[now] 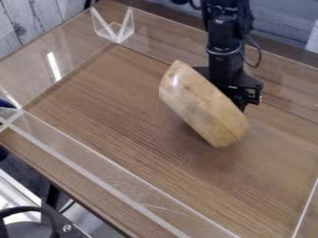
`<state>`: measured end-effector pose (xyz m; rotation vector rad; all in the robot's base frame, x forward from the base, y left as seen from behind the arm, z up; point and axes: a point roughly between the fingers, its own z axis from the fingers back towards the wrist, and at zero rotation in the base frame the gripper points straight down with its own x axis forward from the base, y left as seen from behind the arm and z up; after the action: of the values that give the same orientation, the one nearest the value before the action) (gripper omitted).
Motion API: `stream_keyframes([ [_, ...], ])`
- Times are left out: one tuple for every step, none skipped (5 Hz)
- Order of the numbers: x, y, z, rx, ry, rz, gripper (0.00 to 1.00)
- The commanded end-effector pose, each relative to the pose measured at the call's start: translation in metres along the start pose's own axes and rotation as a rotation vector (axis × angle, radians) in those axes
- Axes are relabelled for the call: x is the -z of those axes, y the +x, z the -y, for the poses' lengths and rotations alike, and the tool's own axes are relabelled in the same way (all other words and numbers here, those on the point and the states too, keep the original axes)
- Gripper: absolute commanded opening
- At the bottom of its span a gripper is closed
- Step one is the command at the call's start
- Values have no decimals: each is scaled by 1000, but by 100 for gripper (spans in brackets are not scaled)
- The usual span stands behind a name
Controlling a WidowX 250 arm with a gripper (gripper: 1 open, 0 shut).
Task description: Remove the green block from inside the brown bowl and put it on the table
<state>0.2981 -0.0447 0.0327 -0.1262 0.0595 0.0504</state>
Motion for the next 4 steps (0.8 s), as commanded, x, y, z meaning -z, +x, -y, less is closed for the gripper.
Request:
stream_keyframes([
  [1,-2,-4,4,3,-12,0],
  [1,-3,-5,6,1,-19,0],
  [3,-3,-6,7,-2,-26,0],
  [4,-4,-8,8,-5,-32,0],
])
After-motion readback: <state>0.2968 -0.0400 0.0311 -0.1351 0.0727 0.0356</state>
